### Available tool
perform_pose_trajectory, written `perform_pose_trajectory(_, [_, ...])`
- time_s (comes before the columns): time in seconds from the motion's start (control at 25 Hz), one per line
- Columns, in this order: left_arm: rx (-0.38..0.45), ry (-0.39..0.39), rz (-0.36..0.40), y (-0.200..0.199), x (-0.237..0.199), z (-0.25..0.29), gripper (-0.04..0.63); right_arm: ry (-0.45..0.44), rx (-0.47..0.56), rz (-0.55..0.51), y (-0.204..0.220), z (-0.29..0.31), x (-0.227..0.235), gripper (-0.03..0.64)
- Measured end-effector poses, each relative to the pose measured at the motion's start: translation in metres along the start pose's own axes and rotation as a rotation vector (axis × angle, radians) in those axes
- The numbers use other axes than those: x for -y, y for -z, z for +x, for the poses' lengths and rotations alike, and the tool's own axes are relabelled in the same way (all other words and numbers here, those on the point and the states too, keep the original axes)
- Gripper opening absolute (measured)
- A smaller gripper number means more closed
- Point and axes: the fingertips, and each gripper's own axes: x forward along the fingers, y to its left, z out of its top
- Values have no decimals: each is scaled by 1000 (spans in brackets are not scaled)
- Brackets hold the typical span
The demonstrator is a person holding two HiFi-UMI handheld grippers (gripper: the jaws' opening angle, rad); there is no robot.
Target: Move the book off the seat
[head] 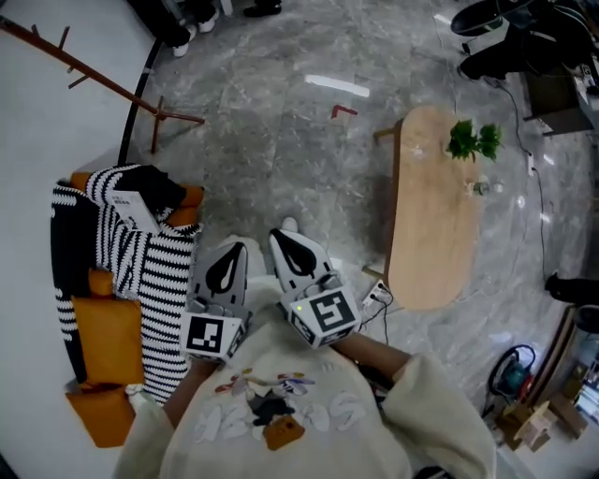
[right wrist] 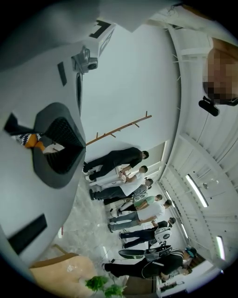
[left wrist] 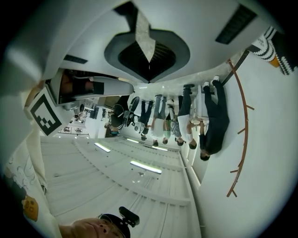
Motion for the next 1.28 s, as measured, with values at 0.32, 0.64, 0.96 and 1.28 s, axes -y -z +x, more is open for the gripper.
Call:
perform_pose_trajectory(0.32, [-26,-16,-29,-10,-29,20,9,-22,-26,-27,-9,31,1,-2])
perform_pose_trajectory(0.64, [-27,-74,-81,-3,-52,22,9,-95,-60,-31,-5,58,-6,-2])
perform_pose_trajectory(0.96, [-44,-158,-140,10,-97,8,9,-228,-87,-83,-4,94,-41,-2])
perform_pose_trajectory(1.28, [5,-245,-221,16,-153,-22,9,-345,-126,-225,5,152,-93,-2])
